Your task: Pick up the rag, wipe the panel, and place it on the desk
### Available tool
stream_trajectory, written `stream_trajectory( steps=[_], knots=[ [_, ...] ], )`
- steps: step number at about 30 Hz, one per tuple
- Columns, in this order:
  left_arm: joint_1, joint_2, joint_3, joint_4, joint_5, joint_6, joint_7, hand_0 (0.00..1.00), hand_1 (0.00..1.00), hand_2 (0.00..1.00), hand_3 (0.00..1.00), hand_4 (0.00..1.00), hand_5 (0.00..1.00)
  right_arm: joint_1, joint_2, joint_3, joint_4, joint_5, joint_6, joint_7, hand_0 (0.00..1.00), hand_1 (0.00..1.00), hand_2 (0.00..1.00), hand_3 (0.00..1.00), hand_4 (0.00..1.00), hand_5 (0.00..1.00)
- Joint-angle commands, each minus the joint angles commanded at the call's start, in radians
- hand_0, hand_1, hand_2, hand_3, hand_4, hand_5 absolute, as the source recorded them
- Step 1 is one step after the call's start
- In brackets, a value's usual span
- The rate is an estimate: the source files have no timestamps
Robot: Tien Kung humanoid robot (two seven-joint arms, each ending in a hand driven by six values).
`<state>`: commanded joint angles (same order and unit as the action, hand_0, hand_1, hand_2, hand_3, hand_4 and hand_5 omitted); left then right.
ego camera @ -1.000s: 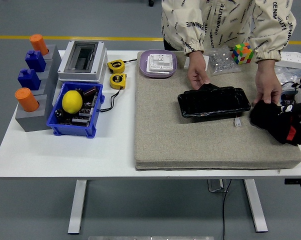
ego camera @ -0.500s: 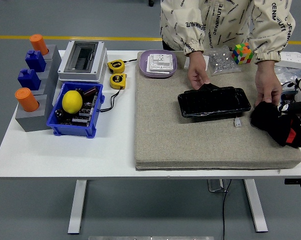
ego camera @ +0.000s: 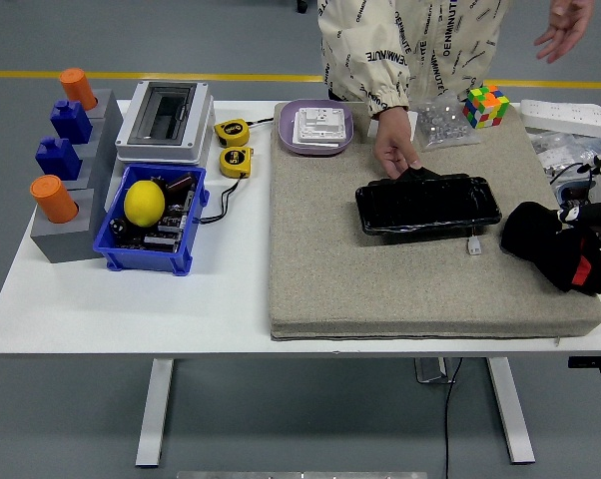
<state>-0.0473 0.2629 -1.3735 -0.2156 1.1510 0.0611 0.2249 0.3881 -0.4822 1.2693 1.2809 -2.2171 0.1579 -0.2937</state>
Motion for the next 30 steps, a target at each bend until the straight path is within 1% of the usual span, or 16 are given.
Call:
stream_trajectory(
  steps=[1, 3, 5, 7, 9, 10, 11, 12, 14, 16, 17, 22, 25, 28, 29, 30],
  knots=[
    [0.000, 0.000, 0.000, 0.000, 0.000, 0.000, 0.000, 0.635, 0.658, 0.685, 0.574, 0.613, 0.507, -0.002, 0.000, 0.002, 0.000, 0.002, -0.011, 0.004, 0.731, 0.703, 0.803, 0.795, 0.998, 0.646],
    [0.001, -0.001, 0.001, 0.001, -0.002, 0.000, 0.000, 0.635, 0.658, 0.685, 0.574, 0.613, 0.507, -0.008, -0.002, 0.006, 0.002, 0.008, -0.067, 0.024, 0.731, 0.703, 0.803, 0.795, 0.998, 0.646],
    [0.002, -0.002, 0.003, 0.001, -0.003, 0.000, 0.000, 0.635, 0.658, 0.685, 0.574, 0.613, 0.509, -0.015, -0.005, 0.015, 0.001, 0.025, -0.142, 0.073, 0.728, 0.696, 0.785, 0.781, 0.998, 0.635],
    [0.002, -0.002, 0.004, 0.002, -0.004, 0.000, 0.000, 0.635, 0.658, 0.685, 0.574, 0.613, 0.509, -0.022, -0.007, 0.023, 0.002, 0.046, -0.232, 0.132, 0.728, 0.696, 0.785, 0.781, 0.998, 0.635],
    [0.003, -0.003, 0.004, 0.002, -0.003, 0.000, 0.000, 0.635, 0.658, 0.685, 0.574, 0.613, 0.509, -0.029, -0.007, 0.041, 0.005, 0.086, -0.307, 0.182, 0.728, 0.696, 0.785, 0.781, 0.998, 0.635],
    [0.004, -0.003, 0.005, 0.002, -0.003, 0.000, 0.001, 0.635, 0.658, 0.685, 0.574, 0.613, 0.509, -0.031, -0.007, 0.052, 0.006, 0.107, -0.352, 0.208, 0.728, 0.696, 0.785, 0.781, 0.998, 0.635],
    [0.003, -0.003, 0.005, 0.002, -0.003, 0.000, 0.001, 0.635, 0.657, 0.684, 0.573, 0.613, 0.508, -0.033, -0.008, 0.060, 0.007, 0.121, -0.386, 0.224, 0.724, 0.684, 0.761, 0.738, 0.998, 0.590],
    [0.002, -0.003, 0.005, 0.001, -0.003, 0.000, 0.000, 0.635, 0.657, 0.684, 0.573, 0.613, 0.508, -0.035, -0.009, 0.073, 0.008, 0.152, -0.416, 0.247, 0.724, 0.684, 0.761, 0.738, 0.998, 0.590],
    [0.001, -0.003, 0.006, 0.000, -0.003, 0.000, 0.000, 0.635, 0.657, 0.684, 0.573, 0.613, 0.508, -0.038, -0.011, 0.094, 0.008, 0.215, -0.449, 0.277, 0.724, 0.684, 0.761, 0.738, 0.998, 0.590],
    [0.000, -0.003, 0.005, 0.000, -0.001, 0.000, 0.000, 0.635, 0.657, 0.684, 0.573, 0.613, 0.508, -0.039, -0.012, 0.112, 0.009, 0.300, -0.450, 0.295, 0.724, 0.684, 0.761, 0.738, 0.998, 0.590],
    [0.000, -0.003, 0.004, 0.000, -0.001, 0.000, 0.000, 0.634, 0.658, 0.684, 0.573, 0.613, 0.507, -0.039, -0.013, 0.116, 0.009, 0.338, -0.446, 0.297, 0.723, 0.683, 0.750, 0.736, 0.998, 0.619],
    [-0.003, -0.003, 0.005, 0.000, 0.000, 0.000, 0.000, 0.634, 0.658, 0.684, 0.573, 0.613, 0.507, -0.042, -0.012, 0.141, 0.005, 0.546, -0.400, 0.331, 0.723, 0.683, 0.750, 0.736, 0.998, 0.619],
    [-0.003, -0.004, 0.010, -0.003, 0.005, 0.002, -0.001, 0.634, 0.658, 0.684, 0.573, 0.613, 0.506, -0.051, -0.011, 0.164, 0.007, 0.669, -0.345, 0.362, 0.720, 0.683, 0.753, 0.735, 0.998, 0.621],
    [-0.004, -0.005, 0.009, -0.003, 0.004, 0.002, -0.001, 0.634, 0.658, 0.684, 0.573, 0.613, 0.506, -0.057, -0.013, 0.178, 0.009, 0.792, -0.313, 0.368, 0.720, 0.683, 0.753, 0.735, 0.998, 0.621],
    [-0.004, -0.005, 0.009, -0.003, 0.004, 0.002, -0.001, 0.634, 0.658, 0.684, 0.573, 0.613, 0.510, -0.058, -0.014, 0.183, 0.009, 0.838, -0.304, 0.367, 0.698, 0.672, 0.749, 0.724, 0.998, 0.616],
    [-0.003, -0.006, 0.009, -0.003, 0.004, 0.002, -0.001, 0.634, 0.658, 0.684, 0.573, 0.613, 0.510, -0.059, -0.014, 0.187, 0.010, 0.877, -0.297, 0.366, 0.698, 0.672, 0.749, 0.724, 0.998, 0.616]
  ],
)
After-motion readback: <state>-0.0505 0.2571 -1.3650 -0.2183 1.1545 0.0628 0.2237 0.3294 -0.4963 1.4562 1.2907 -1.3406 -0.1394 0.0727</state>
